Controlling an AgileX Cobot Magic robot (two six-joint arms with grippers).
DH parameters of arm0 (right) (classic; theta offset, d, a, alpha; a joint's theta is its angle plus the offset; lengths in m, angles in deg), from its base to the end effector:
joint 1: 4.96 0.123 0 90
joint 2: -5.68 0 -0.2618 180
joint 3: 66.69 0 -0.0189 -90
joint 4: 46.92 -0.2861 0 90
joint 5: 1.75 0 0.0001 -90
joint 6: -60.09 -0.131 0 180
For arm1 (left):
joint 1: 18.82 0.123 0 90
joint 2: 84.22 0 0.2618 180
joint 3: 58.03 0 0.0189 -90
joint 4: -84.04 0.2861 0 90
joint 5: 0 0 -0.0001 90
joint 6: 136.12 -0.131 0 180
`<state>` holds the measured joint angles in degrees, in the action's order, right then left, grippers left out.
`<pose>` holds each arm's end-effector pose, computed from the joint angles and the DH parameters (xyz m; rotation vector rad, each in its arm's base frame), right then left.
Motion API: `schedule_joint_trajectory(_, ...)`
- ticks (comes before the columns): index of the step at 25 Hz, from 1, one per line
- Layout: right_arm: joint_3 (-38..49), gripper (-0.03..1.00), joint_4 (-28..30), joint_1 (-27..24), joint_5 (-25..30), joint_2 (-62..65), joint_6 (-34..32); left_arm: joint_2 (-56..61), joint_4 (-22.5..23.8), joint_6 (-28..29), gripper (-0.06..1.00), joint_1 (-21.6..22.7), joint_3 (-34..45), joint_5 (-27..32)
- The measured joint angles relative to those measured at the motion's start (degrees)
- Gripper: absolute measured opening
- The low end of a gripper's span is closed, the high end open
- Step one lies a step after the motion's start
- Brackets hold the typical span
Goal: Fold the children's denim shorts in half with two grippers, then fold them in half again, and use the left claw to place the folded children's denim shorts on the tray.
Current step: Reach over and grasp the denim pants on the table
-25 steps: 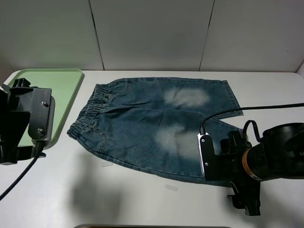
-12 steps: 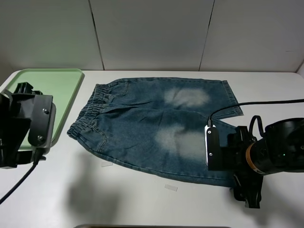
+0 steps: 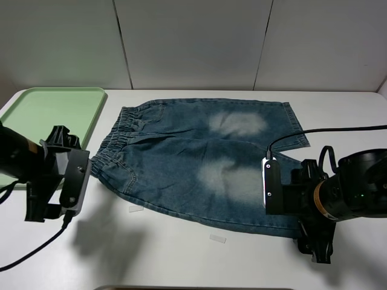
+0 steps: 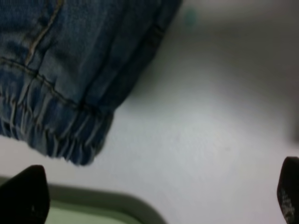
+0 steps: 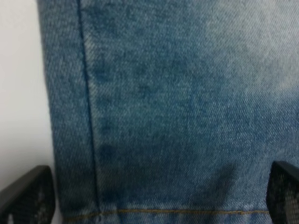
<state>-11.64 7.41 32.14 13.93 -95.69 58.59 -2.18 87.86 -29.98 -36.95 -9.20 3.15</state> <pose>0.1888 0.1066 0.0012 -2.0024 2.0991 -0.3662 0.2608 -0.0849 0.0398 1.9766 1.7876 0.3597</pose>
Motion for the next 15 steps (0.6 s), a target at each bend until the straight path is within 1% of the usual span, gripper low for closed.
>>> schedule_joint_trajectory(7, 0.0, 0.69, 0.2, 0.0, -0.5, -0.2, 0.0, -8.9, -0.1, 0.0, 0.94, 0.0, -0.1, -13.1)
schedule_joint_trajectory(10, -0.1, 0.66, 0.2, 0.0, -0.7, -1.0, 0.0, -10.8, -0.1, 0.0, 0.93, 0.0, -0.2, -18.3)
schedule_joint_trajectory(15, -0.4, 0.63, 0.6, 0.0, -0.8, -2.2, 0.0, -12.7, -0.2, 0.0, 0.91, 0.0, -0.3, -23.3)
